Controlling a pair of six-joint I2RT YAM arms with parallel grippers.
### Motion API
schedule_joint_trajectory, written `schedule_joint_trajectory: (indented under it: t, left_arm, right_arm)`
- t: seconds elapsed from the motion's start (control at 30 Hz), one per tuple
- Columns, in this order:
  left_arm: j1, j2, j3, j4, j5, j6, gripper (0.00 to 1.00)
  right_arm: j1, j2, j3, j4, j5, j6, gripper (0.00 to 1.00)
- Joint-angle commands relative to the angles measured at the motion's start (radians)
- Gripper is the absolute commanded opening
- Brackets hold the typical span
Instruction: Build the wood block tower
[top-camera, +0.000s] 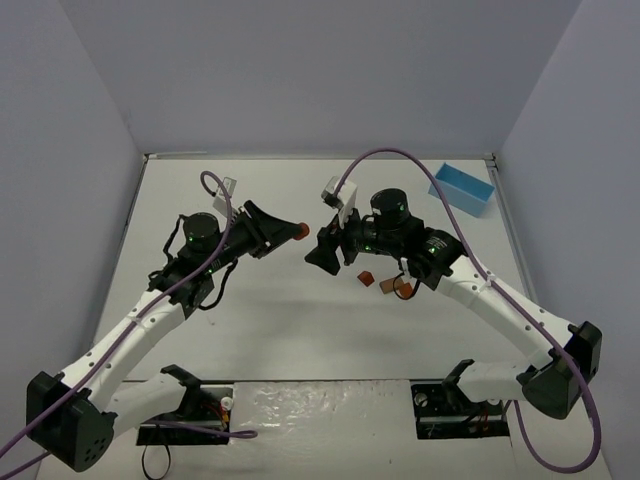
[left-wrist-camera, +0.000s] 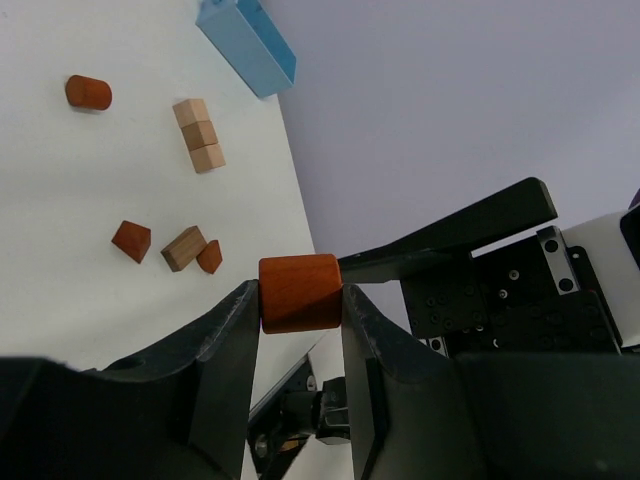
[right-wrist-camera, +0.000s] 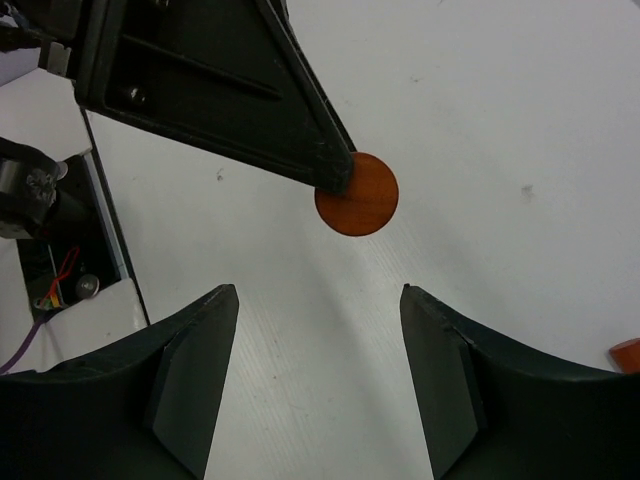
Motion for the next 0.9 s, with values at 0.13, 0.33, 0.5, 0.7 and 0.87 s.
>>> schedule_joint_trajectory:
  t: [0.13, 0.33, 0.5, 0.7, 0.87]
  left_arm:
    - [-0.005, -0.017, 0.07, 0.102, 0.079, -0.089, 0.0]
    - [-0.005, -0.001, 0.082, 0.103, 0.106, -0.117, 0.0]
    - [-0.005, 0.009, 0.1, 0.103, 0.114, -0.126, 0.0]
    - [-0.005, 0.02, 0.106, 0.101, 0.129, -0.137, 0.0]
    - [-0.005, 0.03, 0.088, 0.101, 0.138, -0.143, 0.0]
  right_arm:
    - [0.014, 0.008, 0.111, 0.064, 0.08, -0.048, 0.58]
    - [0.026, 0.027, 0.146, 0.065, 0.062, -0.051, 0.57]
    - [0.029, 0.036, 0.146, 0.064, 0.052, -0.051, 0.56]
    - [0.034, 0.042, 0.146, 0.064, 0.059, -0.054, 0.48]
    - [0.036, 0.037, 0.151, 0.064, 0.069, -0.055, 0.44]
